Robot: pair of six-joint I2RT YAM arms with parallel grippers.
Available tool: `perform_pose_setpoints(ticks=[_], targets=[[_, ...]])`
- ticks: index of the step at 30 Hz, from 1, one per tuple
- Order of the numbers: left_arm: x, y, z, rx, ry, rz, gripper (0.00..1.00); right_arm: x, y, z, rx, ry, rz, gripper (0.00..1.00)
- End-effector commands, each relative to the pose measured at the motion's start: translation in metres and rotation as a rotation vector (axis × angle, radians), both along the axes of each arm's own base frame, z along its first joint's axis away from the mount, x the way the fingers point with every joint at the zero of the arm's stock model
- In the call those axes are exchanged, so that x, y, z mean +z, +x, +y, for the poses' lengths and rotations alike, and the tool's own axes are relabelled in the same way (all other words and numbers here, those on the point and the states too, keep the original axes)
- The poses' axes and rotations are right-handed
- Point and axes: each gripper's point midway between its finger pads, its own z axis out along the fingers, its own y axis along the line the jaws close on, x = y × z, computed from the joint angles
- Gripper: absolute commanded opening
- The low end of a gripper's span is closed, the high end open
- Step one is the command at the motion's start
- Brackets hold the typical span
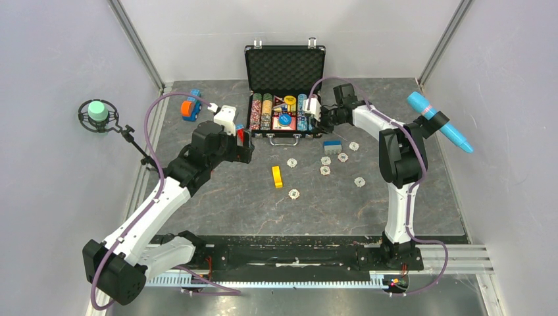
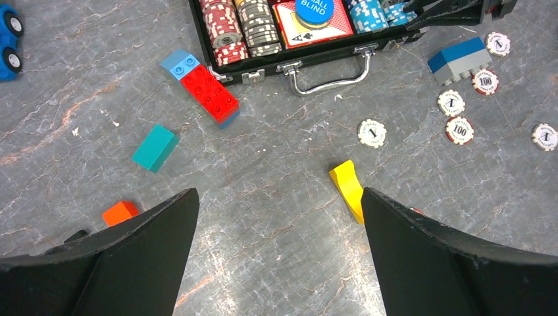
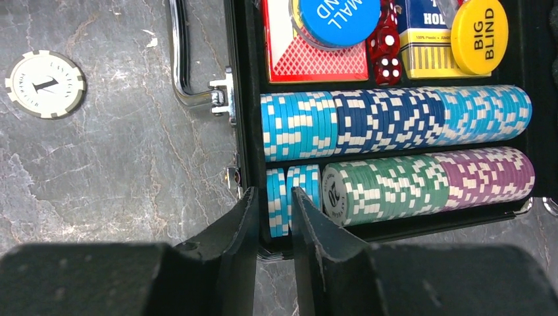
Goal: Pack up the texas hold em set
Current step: Place the poker chip in the chip case.
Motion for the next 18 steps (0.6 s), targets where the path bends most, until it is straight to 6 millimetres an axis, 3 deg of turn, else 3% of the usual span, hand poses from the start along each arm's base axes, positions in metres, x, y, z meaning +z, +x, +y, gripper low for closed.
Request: perform_pose_setpoints(ticks=[1, 8, 18], targets=[[0.005, 0.003, -0.001, -0.028, 0.016, -0.03, 1.0, 0.02, -0.006, 0.005, 0.048, 0.03, -0.043, 0.26], [0.004, 0.003, -0.001, -0.028, 0.016, -0.027, 1.0, 0.041, -0.009, 0.009, 0.062, 0.063, -0.075, 0.33], [0.004, 0.004, 0.0, -0.019, 0.019, -0.026, 1.0, 0.061, -0.01, 0.009, 0.044, 0.115, -0.108, 0.33]])
